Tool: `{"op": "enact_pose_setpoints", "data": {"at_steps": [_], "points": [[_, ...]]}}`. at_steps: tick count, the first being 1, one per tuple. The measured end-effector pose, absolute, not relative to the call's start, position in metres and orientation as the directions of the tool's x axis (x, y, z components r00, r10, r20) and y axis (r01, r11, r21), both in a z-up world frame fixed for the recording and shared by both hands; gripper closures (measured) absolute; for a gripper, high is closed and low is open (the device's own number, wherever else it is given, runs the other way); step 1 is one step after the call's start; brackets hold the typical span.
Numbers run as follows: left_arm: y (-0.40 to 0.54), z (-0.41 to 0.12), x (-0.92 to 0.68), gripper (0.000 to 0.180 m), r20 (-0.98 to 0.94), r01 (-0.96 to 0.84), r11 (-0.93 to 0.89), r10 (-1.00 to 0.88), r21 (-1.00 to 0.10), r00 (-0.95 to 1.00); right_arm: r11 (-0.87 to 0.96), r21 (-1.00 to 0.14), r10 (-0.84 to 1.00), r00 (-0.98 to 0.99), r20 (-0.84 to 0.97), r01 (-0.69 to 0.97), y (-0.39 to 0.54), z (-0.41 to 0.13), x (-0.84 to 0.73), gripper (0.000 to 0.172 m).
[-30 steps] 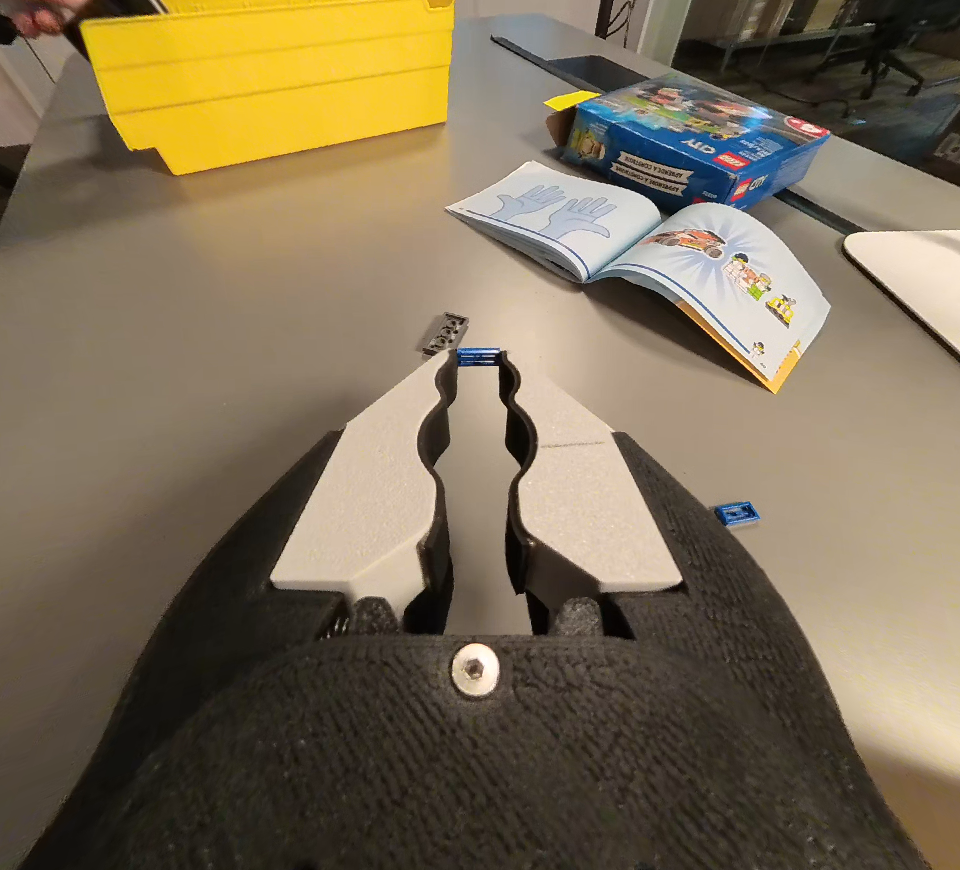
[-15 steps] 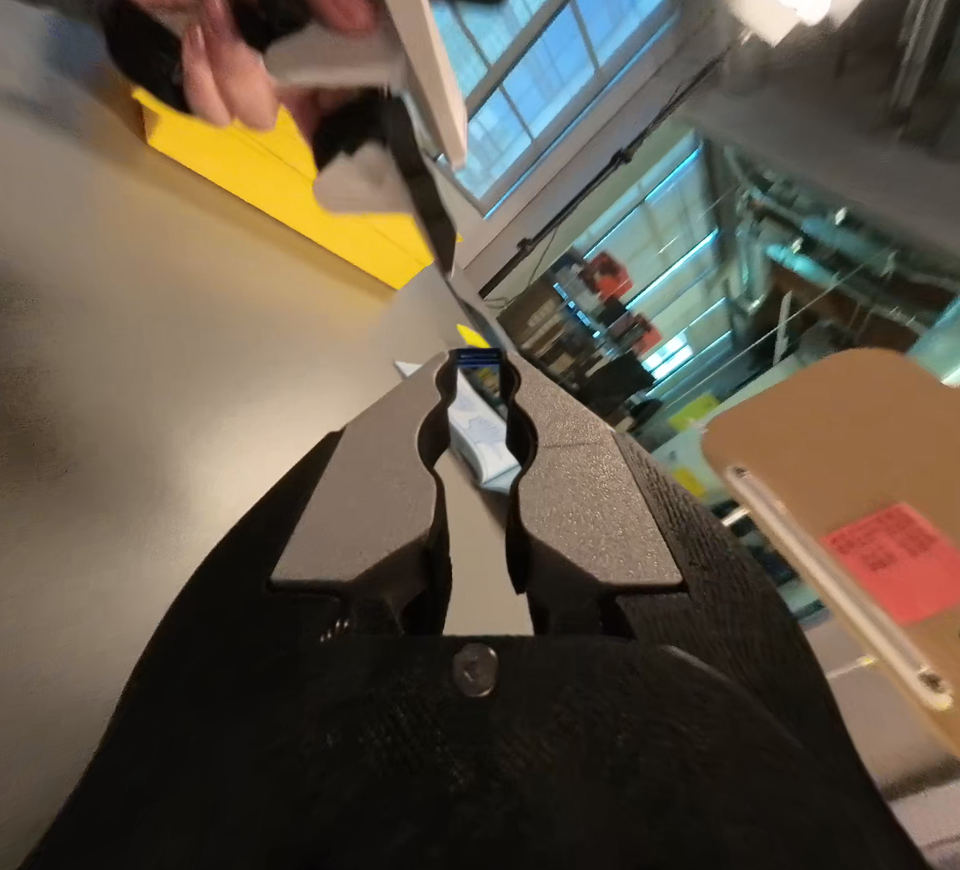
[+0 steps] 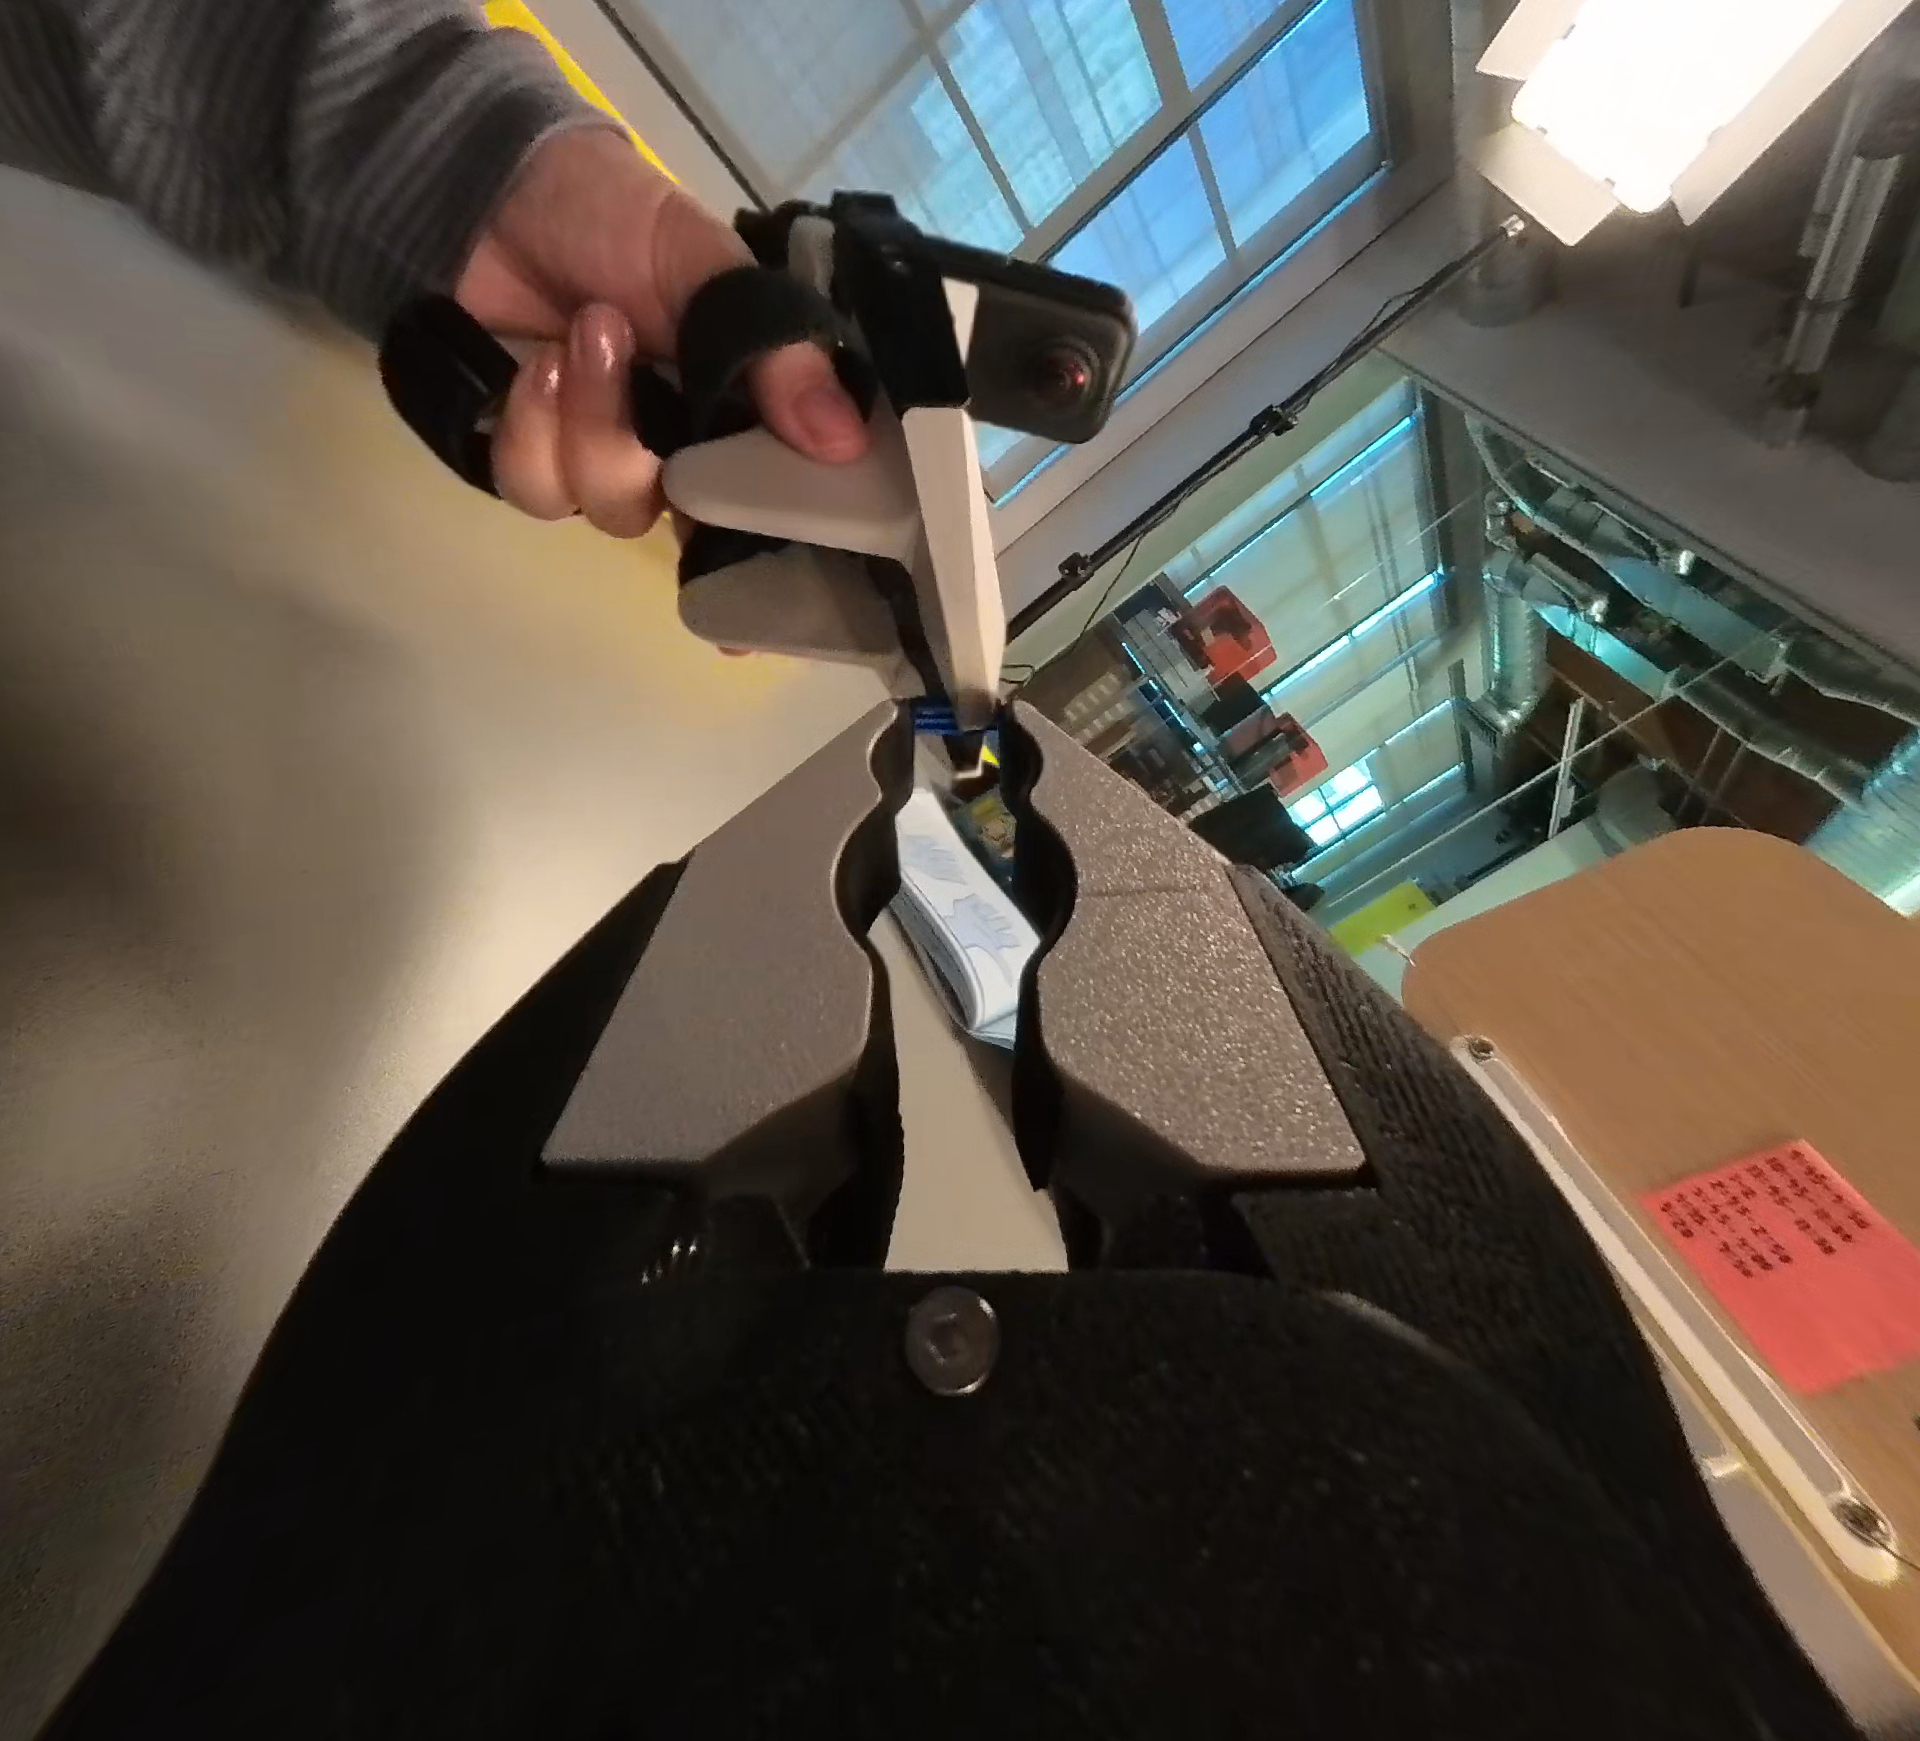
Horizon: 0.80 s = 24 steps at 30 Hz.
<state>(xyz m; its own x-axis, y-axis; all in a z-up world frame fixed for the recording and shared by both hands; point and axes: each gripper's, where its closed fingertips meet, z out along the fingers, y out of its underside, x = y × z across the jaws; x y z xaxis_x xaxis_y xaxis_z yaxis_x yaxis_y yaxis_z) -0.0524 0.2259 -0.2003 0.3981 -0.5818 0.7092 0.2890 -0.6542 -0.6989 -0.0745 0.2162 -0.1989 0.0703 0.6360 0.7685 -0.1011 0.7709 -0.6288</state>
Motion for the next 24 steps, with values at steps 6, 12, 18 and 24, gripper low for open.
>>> {"op": "enact_pose_setpoints", "data": {"at_steps": [6,12,18,24], "points": [[0.233,-0.207,-0.077,0.175,0.525,0.184,-0.566,-0.529,-0.804,0.666,0.739,-0.666,0.673,0.099,0.733,-0.1,0.222,-0.196,-0.076,0.138],[0.226,-0.184,-0.189,0.174,0.005,-0.045,-0.488,-0.102,-0.872,0.995,0.661,-0.745,0.75,0.111,0.652,-0.086,0.237,-0.194,-0.073,0.137],[0.176,-0.146,-0.303,0.175,-0.146,0.027,-0.457,0.339,-0.889,0.929,0.659,-0.75,0.75,0.121,0.65,-0.061,0.24,-0.197,-0.076,0.14],[0.136,-0.168,-0.359,0.175,-0.124,0.178,-0.49,0.522,-0.853,0.844,0.63,-0.775,0.773,0.123,0.622,-0.045,0.246,-0.2,-0.076,0.143]]}}
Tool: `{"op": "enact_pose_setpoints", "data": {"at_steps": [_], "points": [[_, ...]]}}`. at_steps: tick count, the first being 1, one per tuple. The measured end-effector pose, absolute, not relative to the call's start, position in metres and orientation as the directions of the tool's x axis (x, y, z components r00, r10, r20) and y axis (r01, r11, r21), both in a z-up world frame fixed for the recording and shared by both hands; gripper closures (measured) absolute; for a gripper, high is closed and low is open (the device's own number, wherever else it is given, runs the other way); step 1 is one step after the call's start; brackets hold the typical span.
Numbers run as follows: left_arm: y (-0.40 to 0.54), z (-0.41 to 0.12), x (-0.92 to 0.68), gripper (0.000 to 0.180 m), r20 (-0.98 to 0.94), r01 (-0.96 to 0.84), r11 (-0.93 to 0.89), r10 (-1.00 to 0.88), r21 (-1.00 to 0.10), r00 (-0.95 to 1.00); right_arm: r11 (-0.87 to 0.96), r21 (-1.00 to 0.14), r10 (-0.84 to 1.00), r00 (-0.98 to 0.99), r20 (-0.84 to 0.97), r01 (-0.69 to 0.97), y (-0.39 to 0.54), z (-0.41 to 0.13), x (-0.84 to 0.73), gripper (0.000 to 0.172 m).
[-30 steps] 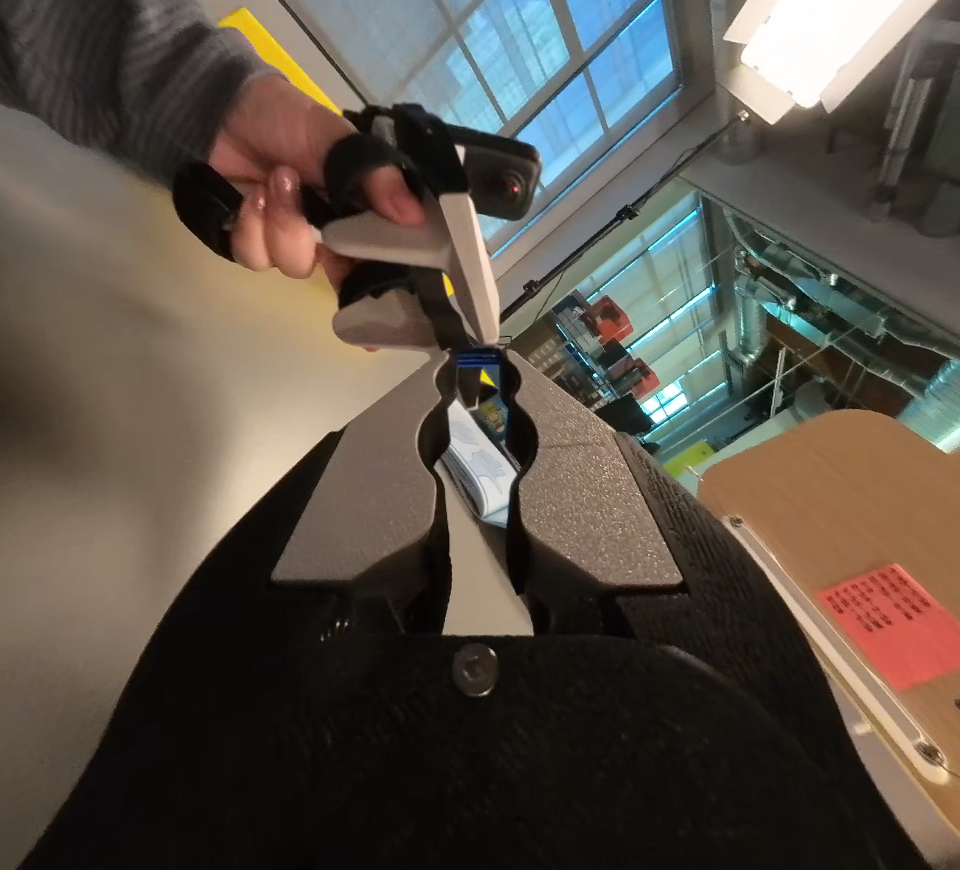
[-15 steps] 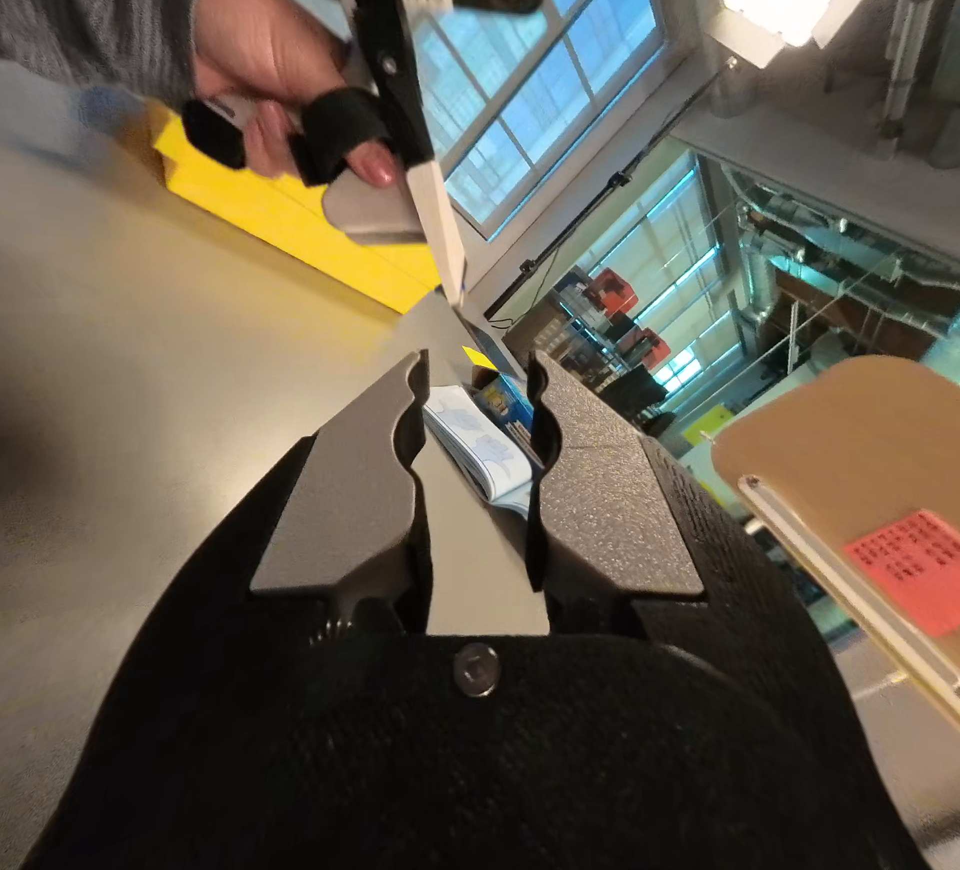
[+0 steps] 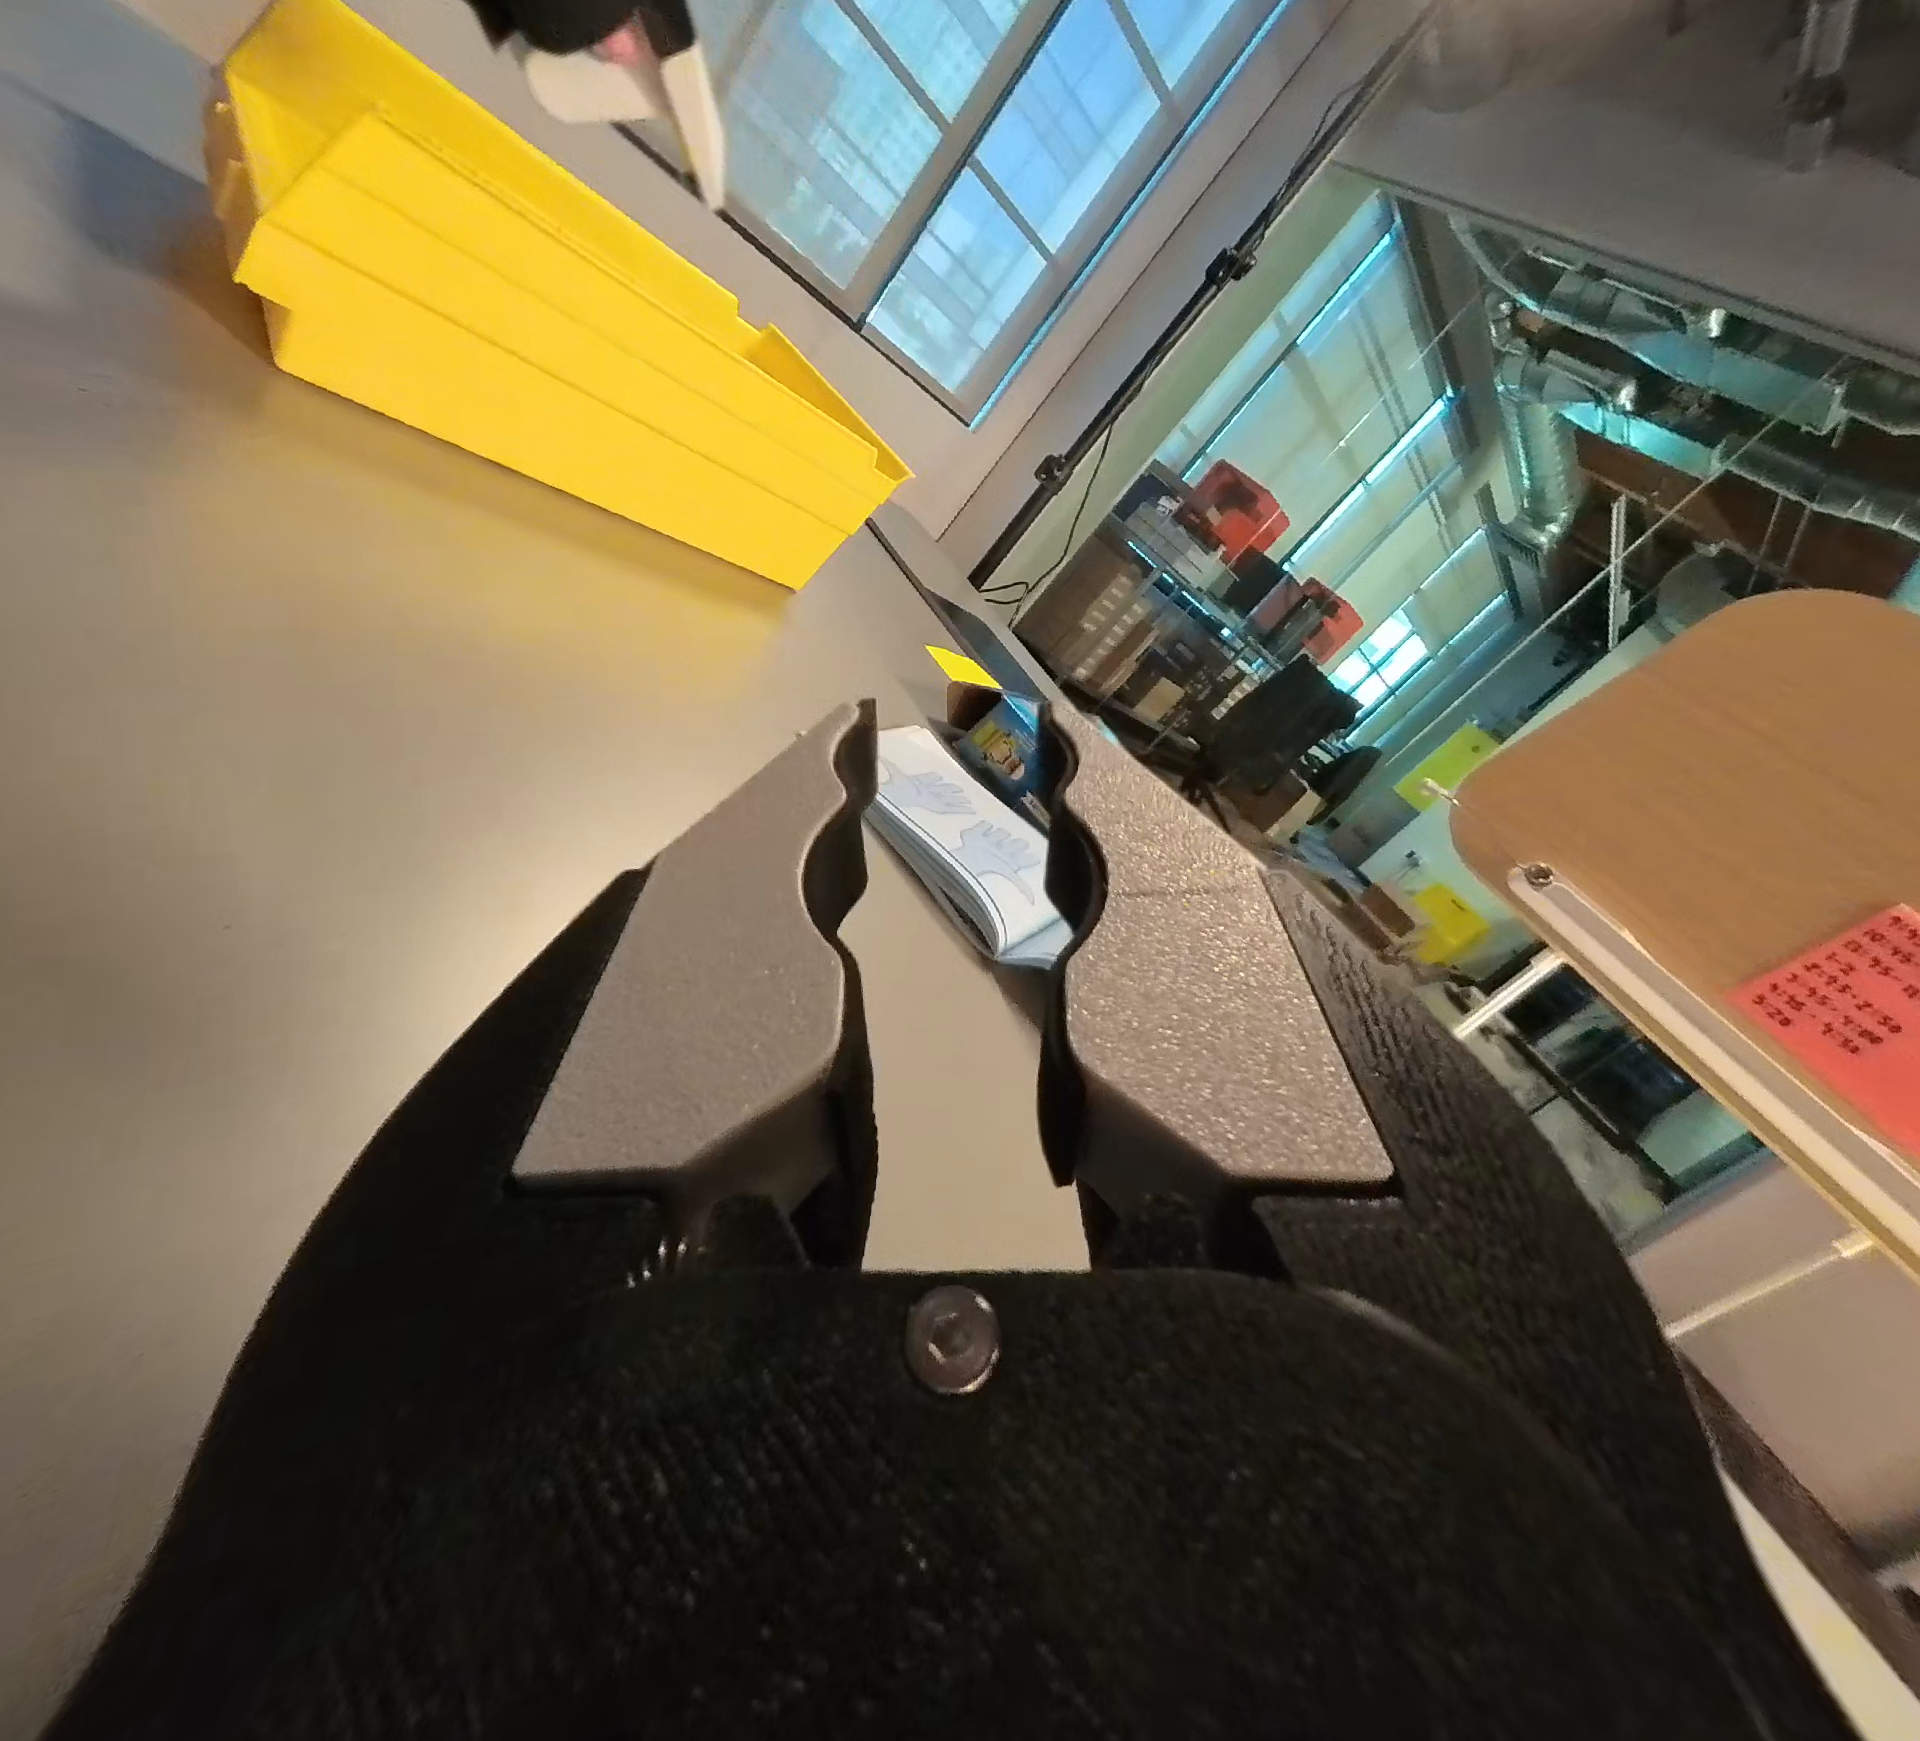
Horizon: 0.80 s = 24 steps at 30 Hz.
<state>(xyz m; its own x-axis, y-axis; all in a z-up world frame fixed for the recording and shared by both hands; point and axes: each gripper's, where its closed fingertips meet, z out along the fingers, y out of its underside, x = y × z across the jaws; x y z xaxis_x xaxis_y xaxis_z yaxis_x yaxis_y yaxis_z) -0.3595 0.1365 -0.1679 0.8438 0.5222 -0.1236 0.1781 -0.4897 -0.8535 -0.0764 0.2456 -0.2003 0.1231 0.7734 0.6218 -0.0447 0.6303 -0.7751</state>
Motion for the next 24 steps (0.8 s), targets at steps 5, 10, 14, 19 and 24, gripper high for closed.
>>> {"op": "enact_pose_setpoints", "data": {"at_steps": [5,10,14,19,24], "points": [[0.118,-0.197,-0.381,0.171,-0.081,0.303,-0.52,0.591,-0.799,0.802,0.607,-0.794,0.791,0.124,0.6,-0.032,0.25,-0.202,-0.076,0.146],[0.112,-0.219,-0.385,0.146,-0.015,0.403,-0.53,0.619,-0.746,0.785,0.596,-0.803,0.799,0.117,0.59,-0.023,0.251,-0.205,-0.077,0.146],[0.106,-0.224,-0.389,0.138,-0.034,0.417,-0.535,0.643,-0.735,0.765,0.592,-0.806,0.802,0.119,0.585,-0.025,0.252,-0.204,-0.077,0.147],[0.115,-0.165,-0.373,0.133,-0.17,0.179,-0.444,0.639,-0.878,0.75,0.552,-0.832,0.826,0.163,0.539,-0.047,0.261,-0.197,-0.072,0.147],[0.198,-0.157,-0.259,0.098,-0.23,-0.093,-0.406,0.305,-0.909,0.924,0.508,-0.86,0.833,0.274,0.481,-0.033,0.289,-0.189,-0.06,0.147]]}}
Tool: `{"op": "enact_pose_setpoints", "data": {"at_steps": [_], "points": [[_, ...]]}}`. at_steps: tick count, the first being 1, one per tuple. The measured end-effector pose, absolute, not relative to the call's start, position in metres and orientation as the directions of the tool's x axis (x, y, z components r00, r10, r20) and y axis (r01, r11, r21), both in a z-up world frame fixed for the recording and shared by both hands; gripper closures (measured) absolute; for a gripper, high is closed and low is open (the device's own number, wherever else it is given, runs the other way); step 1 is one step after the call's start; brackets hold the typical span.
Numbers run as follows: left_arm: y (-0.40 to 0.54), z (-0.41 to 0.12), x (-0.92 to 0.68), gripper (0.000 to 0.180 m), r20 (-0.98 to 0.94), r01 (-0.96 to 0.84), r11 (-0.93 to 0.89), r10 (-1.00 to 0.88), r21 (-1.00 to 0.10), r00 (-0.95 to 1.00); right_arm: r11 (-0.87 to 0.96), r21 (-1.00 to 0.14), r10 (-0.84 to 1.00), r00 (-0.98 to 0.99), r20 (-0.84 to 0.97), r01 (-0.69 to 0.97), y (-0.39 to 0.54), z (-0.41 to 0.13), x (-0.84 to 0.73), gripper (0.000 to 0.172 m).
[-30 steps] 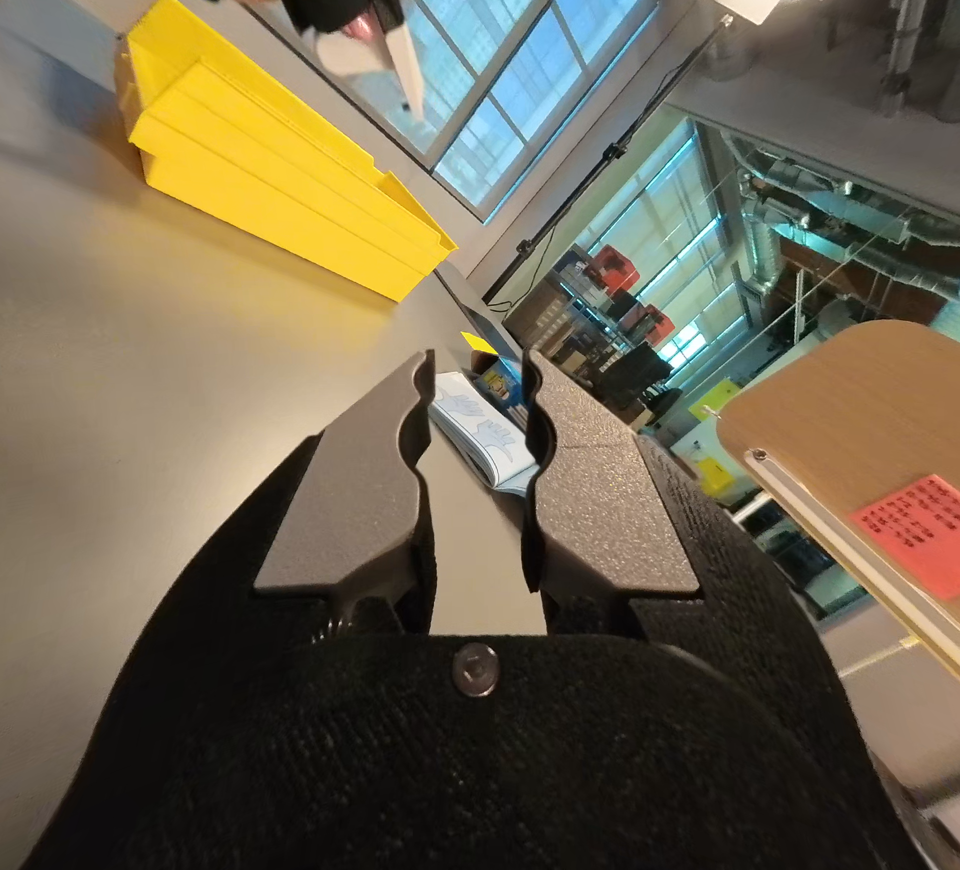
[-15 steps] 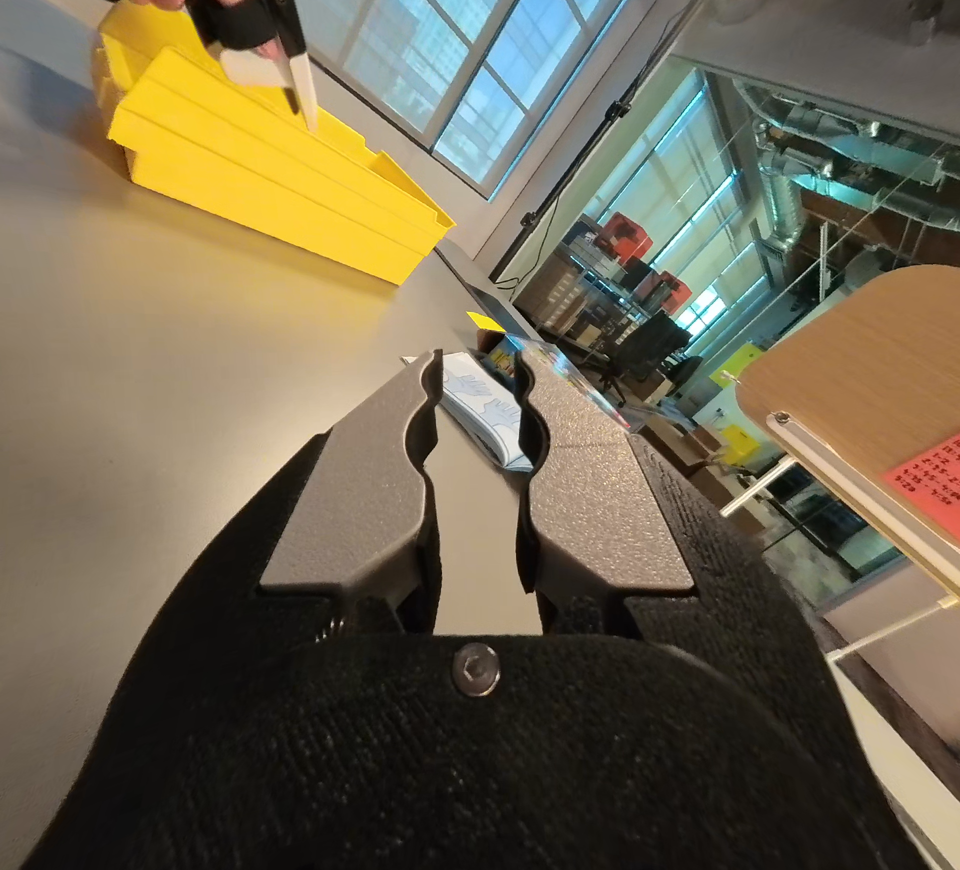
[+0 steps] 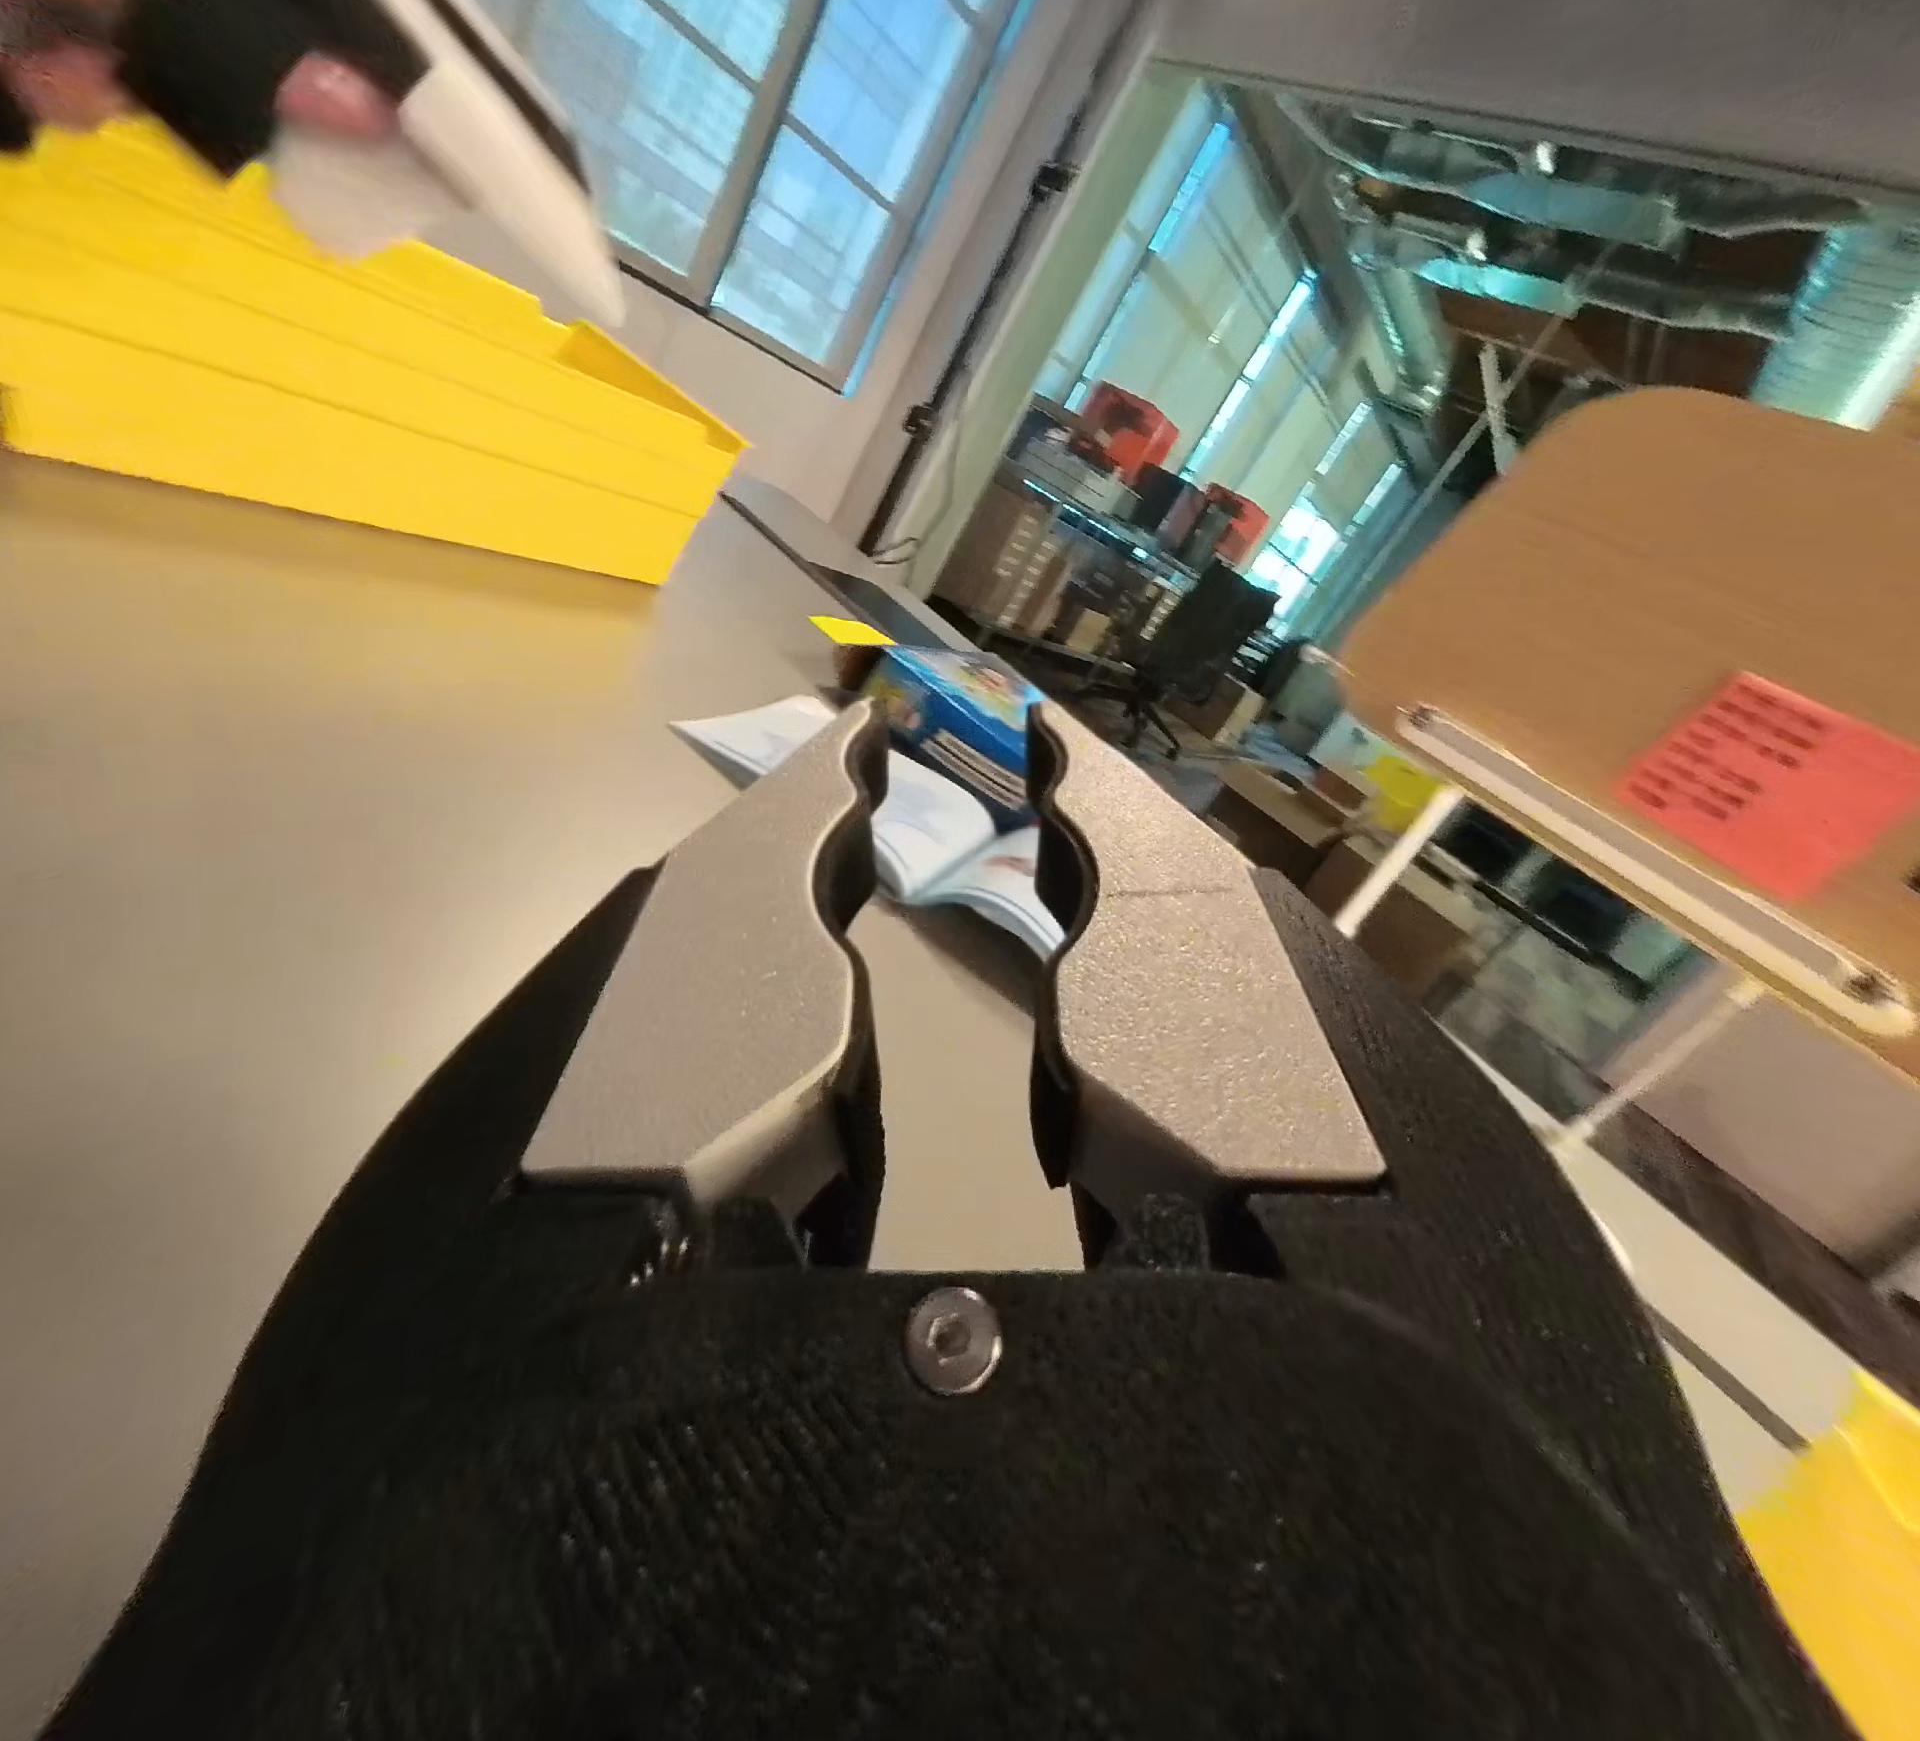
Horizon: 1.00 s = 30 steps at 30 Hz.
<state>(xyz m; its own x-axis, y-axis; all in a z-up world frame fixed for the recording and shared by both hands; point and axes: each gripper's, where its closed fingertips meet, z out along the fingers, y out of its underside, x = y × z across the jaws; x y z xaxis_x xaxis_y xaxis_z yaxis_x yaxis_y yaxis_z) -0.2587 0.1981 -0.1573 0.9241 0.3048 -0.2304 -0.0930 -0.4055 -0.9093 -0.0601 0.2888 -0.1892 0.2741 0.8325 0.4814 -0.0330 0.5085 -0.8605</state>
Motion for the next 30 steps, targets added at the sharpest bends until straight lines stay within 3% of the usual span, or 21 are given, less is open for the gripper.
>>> {"op": "enact_pose_setpoints", "data": {"at_steps": [4,6,12,23,26,30], "points": [[0.25,-0.239,-0.163,0.098,-0.186,-0.198,-0.525,-0.076,-0.828,0.98,0.466,-0.882,0.772,0.457,0.442,0.066,0.337,-0.188,-0.038,0.149],[0.263,-0.266,-0.144,0.103,-0.105,-0.174,-0.559,-0.154,-0.811,0.983,0.401,-0.911,0.757,0.524,0.39,0.099,0.36,-0.192,-0.024,0.147],[0.28,-0.3,-0.121,0.117,-0.023,-0.185,-0.649,-0.25,-0.738,0.968,0.311,-0.948,0.743,0.607,0.283,0.062,0.385,-0.188,-0.003,0.147],[0.289,-0.318,-0.116,0.132,0.011,-0.176,-0.701,-0.253,-0.691,0.967,0.322,-0.942,0.766,0.557,0.32,0.098,0.376,-0.195,-0.016,0.148],[0.288,-0.318,-0.116,0.149,0.009,-0.196,-0.703,-0.276,-0.684,0.961,0.318,-0.943,0.77,0.554,0.315,0.094,0.376,-0.195,-0.016,0.148],[0.278,-0.292,-0.131,0.149,-0.126,-0.288,-0.651,-0.285,-0.702,0.95,0.32,-0.943,0.773,0.55,0.316,0.093,0.375,-0.194,-0.016,0.147]]}}
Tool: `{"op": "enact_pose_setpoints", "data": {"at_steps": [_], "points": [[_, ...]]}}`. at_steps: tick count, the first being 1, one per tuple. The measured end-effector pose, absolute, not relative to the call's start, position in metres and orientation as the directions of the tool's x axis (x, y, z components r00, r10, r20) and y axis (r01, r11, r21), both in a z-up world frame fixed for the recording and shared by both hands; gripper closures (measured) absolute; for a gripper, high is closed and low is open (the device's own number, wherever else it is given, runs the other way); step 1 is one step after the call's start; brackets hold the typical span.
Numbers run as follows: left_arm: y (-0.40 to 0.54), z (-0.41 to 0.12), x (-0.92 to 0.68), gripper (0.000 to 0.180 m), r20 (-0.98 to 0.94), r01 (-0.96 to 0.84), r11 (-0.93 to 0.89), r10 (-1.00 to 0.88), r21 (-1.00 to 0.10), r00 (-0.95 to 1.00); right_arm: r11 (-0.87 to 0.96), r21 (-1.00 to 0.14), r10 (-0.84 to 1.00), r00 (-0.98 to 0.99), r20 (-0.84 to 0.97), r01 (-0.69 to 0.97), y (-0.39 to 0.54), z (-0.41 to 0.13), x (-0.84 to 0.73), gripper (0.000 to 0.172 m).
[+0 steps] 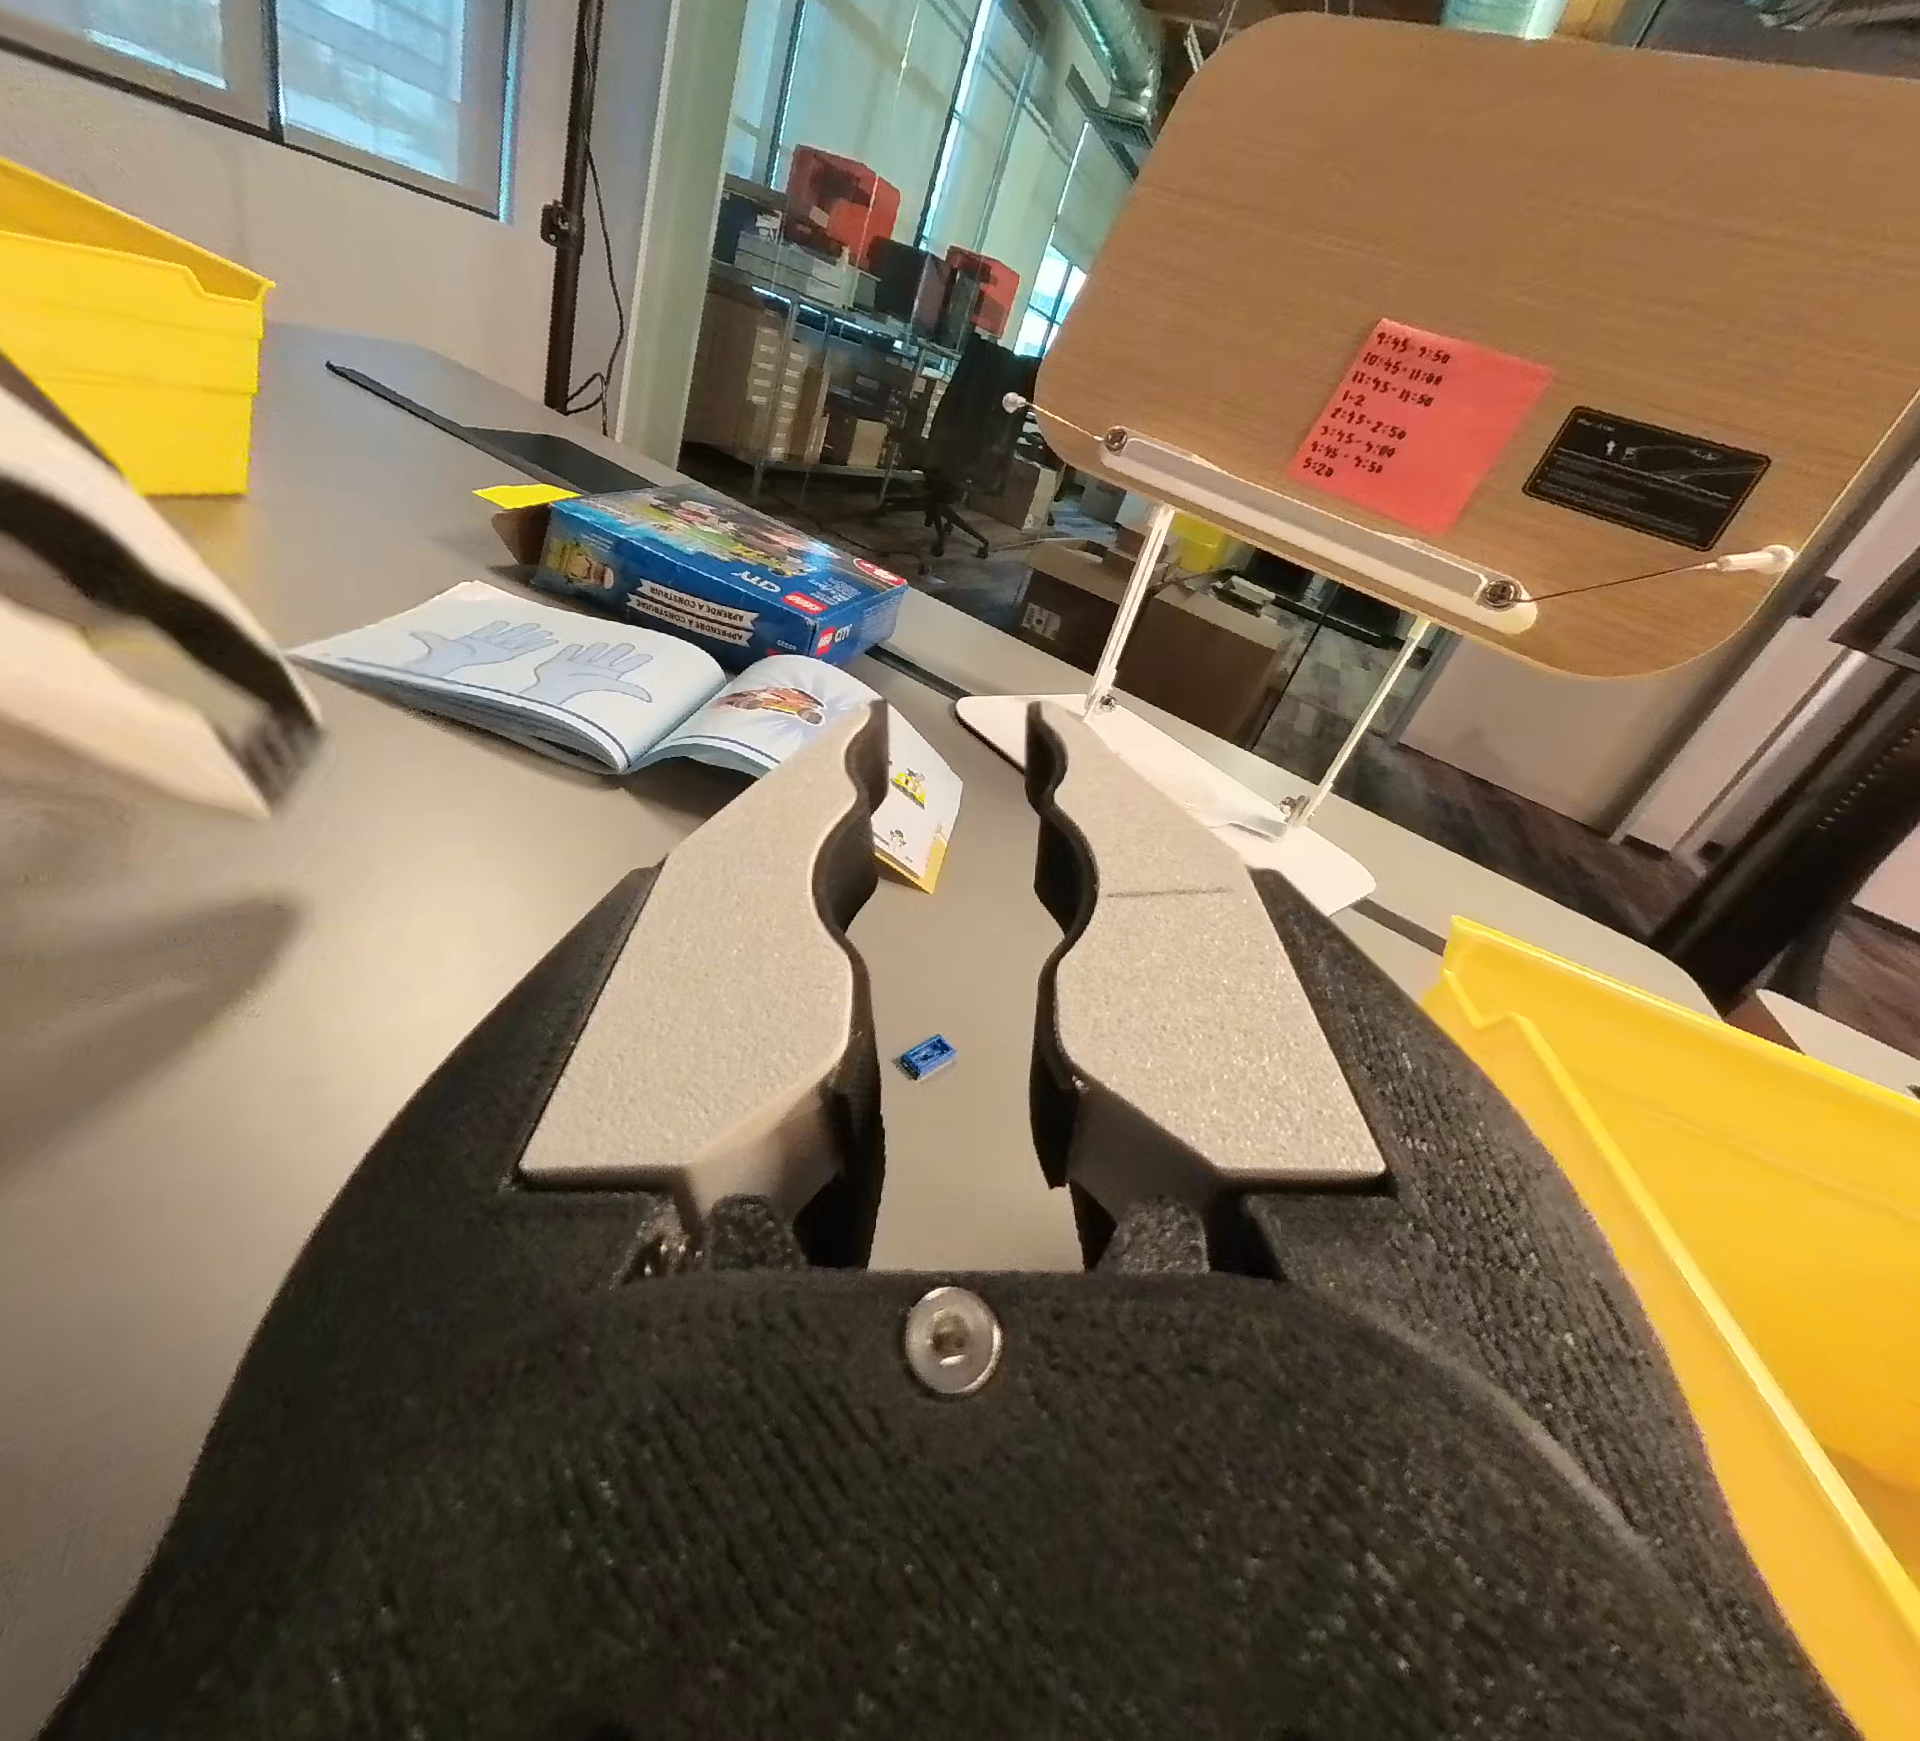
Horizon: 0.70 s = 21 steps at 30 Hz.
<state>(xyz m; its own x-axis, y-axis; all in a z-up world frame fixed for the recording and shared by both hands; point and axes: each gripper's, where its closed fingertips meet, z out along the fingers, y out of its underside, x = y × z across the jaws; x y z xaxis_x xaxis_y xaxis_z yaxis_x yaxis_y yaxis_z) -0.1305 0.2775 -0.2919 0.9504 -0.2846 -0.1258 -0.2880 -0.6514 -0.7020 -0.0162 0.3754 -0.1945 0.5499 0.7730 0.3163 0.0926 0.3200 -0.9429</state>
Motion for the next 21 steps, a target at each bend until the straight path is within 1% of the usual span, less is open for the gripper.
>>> {"op": "enact_pose_setpoints", "data": {"at_steps": [2,5,7,9,12,13,14,16,18,19,20,21], "points": [[0.268,-0.248,-0.165,0.149,-0.234,-0.284,-0.574,-0.162,-0.768,0.959,0.328,-0.94,0.767,0.553,0.324,0.096,0.375,-0.193,-0.015,0.147],[0.227,-0.175,-0.251,0.149,-0.351,-0.23,-0.481,0.177,-0.846,0.92,0.331,-0.939,0.768,0.551,0.325,0.093,0.373,-0.192,-0.017,0.148],[0.182,-0.151,-0.314,0.149,-0.388,-0.136,-0.524,0.407,-0.84,0.827,0.325,-0.941,0.777,0.542,0.319,0.088,0.371,-0.192,-0.02,0.148],[0.137,-0.149,-0.359,0.149,-0.423,-0.009,-0.599,0.555,-0.801,0.716,0.323,-0.942,0.785,0.529,0.321,0.092,0.368,-0.194,-0.024,0.148],[0.115,-0.181,-0.378,0.149,-0.302,0.2,-0.624,0.603,-0.756,0.738,0.332,-0.935,0.784,0.514,0.347,0.124,0.366,-0.2,-0.029,0.148],[0.11,-0.194,-0.383,0.138,-0.281,0.257,-0.631,0.623,-0.732,0.73,0.335,-0.933,0.782,0.513,0.353,0.131,0.366,-0.201,-0.03,0.148],[0.105,-0.205,-0.388,0.121,-0.274,0.301,-0.638,0.642,-0.709,0.716,0.336,-0.933,0.781,0.514,0.354,0.133,0.366,-0.201,-0.03,0.149],[0.101,-0.221,-0.39,0.107,-0.248,0.363,-0.64,0.663,-0.677,0.707,0.33,-0.936,0.779,0.524,0.345,0.125,0.367,-0.2,-0.028,0.149],[0.099,-0.218,-0.393,0.099,-0.276,0.353,-0.627,0.685,-0.694,0.674,0.313,-0.944,0.78,0.54,0.317,0.102,0.37,-0.197,-0.025,0.149],[0.101,-0.208,-0.393,0.1,-0.294,0.32,-0.612,0.692,-0.723,0.659,0.301,-0.95,0.782,0.548,0.298,0.087,0.371,-0.196,-0.024,0.149],[0.109,-0.193,-0.389,0.097,-0.309,0.258,-0.589,0.689,-0.766,0.656,0.29,-0.954,0.783,0.556,0.279,0.07,0.372,-0.195,-0.023,0.148],[0.121,-0.176,-0.381,0.1,-0.315,0.179,-0.555,0.676,-0.812,0.666,0.285,-0.957,0.78,0.567,0.264,0.054,0.374,-0.193,-0.021,0.148]]}}
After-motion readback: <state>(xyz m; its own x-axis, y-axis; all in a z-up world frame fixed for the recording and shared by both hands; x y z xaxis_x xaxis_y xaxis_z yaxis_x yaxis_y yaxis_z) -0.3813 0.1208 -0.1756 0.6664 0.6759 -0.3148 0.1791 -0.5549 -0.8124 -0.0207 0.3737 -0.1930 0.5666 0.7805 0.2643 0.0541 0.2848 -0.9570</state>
